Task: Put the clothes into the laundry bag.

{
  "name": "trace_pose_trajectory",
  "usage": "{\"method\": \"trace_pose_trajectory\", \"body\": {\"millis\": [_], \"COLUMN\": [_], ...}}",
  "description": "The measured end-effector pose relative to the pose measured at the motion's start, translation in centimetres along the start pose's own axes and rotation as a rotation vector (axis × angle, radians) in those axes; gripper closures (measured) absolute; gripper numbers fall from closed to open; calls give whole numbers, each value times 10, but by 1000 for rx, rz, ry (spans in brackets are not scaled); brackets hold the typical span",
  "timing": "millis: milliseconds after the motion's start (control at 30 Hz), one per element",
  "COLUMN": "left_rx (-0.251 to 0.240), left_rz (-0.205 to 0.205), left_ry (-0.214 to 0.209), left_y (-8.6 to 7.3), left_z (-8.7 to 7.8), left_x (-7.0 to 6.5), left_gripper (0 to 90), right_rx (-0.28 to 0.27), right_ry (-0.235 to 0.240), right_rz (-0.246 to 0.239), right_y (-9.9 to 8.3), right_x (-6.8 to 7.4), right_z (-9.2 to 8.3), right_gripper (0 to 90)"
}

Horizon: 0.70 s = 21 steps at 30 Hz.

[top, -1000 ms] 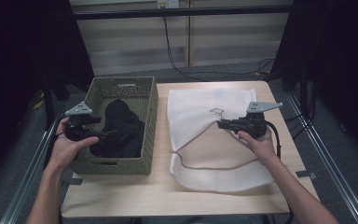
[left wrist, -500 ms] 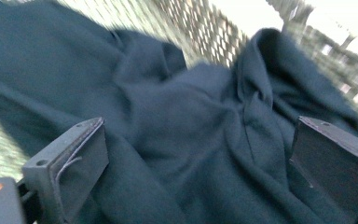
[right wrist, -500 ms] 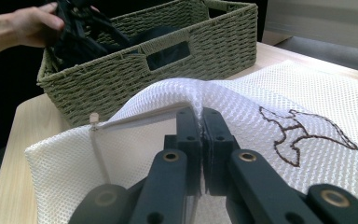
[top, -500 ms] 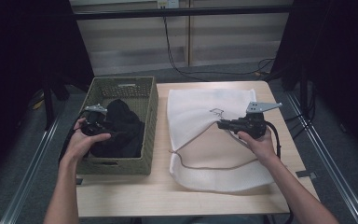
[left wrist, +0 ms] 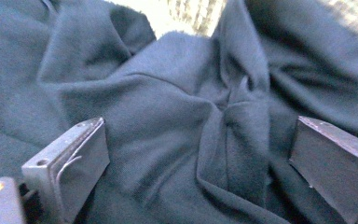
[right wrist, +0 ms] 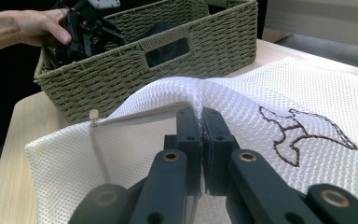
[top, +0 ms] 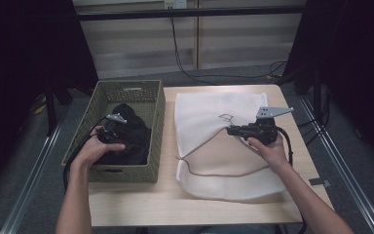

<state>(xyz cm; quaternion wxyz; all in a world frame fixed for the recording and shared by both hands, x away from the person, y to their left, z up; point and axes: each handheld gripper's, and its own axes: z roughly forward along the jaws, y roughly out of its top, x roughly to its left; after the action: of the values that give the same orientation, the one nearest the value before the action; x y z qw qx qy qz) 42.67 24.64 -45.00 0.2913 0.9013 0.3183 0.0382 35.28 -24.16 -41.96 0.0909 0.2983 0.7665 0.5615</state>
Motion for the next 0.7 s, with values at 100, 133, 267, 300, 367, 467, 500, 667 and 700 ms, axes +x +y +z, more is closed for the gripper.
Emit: {"method": "trace_pose_trajectory", "body": {"millis": [100, 133, 267, 300, 367, 467, 500, 667, 700], "left_rx": [22, 35, 107, 107, 159, 195, 195, 228, 221], "left_rz": [8, 15, 31, 31, 43, 57, 57, -17, -54], "left_ry": [39, 72, 149, 149, 172, 158, 158, 147, 139], "left_y": [0, 0, -3, -3, -5, -4, -4, -9, -10], "left_z": [5, 6, 13, 13, 19, 25, 25, 30, 31], "left_x": [1, 1, 3, 3, 2, 2, 2, 9, 9], "left_gripper": [59, 76, 40, 36, 21, 2, 1, 0, 0], "right_rx": [2, 4, 2, 2, 2, 4, 4, 11, 11], "right_ry": [1, 0, -1, -1, 0, -2, -2, 2, 2], "right_rz": [-1, -2, -2, -2, -1, -3, -3, -2, -2], "right_y": [0, 0, 0, 0, 0, -1, -1, -1, -2], "right_x": [1, 1, 0, 0, 0, 0, 0, 1, 1], "right_z": [0, 1, 0, 0, 0, 1, 1, 2, 2], "right_gripper": [877, 876, 877, 877, 876, 876, 876, 876, 877]}}
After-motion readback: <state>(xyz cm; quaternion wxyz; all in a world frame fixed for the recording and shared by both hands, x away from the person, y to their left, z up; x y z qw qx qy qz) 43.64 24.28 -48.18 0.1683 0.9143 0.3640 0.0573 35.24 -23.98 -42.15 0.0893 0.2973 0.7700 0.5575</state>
